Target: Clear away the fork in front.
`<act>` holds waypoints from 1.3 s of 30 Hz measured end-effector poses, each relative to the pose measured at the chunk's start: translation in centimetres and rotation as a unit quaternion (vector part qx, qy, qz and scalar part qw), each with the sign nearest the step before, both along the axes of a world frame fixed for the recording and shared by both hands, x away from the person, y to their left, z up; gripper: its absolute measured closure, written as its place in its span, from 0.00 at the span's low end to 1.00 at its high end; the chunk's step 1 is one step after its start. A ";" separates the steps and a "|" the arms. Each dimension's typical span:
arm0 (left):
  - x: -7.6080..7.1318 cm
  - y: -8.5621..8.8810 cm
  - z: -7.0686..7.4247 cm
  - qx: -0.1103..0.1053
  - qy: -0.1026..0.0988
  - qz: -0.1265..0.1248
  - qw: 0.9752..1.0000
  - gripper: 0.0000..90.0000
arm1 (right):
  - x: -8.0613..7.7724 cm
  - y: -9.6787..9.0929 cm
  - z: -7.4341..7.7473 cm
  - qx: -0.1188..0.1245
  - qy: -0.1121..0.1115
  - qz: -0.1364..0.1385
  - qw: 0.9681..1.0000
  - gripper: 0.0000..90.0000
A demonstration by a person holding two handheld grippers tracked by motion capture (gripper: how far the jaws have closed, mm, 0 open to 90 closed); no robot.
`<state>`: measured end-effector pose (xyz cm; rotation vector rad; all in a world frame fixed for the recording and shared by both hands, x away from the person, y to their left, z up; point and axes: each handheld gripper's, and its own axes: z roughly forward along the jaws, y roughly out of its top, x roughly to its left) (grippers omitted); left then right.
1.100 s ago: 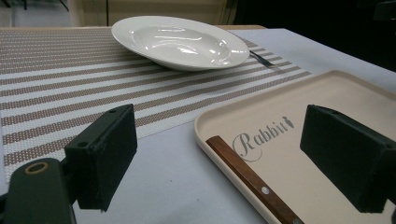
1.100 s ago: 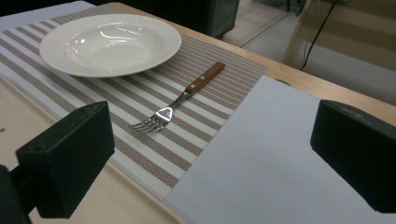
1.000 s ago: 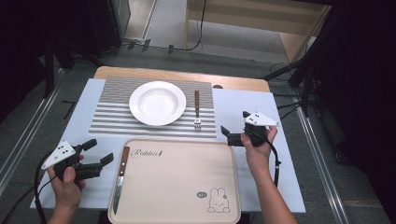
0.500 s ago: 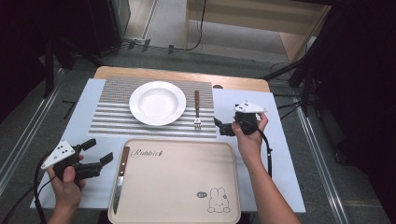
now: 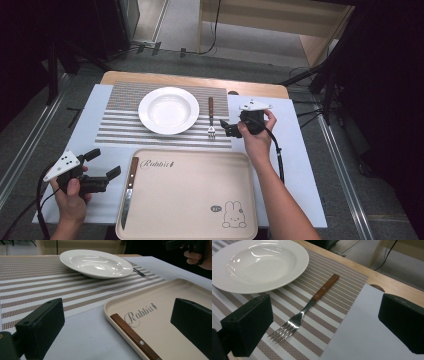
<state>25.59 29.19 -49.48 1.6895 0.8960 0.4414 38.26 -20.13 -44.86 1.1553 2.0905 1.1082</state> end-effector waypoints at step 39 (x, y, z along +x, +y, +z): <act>0.1 0.0 -0.1 -0.001 0.003 -0.001 1.000 0.00 | 7.9 4.9 -3.0 0.004 0.142 -0.077 0.987 0.44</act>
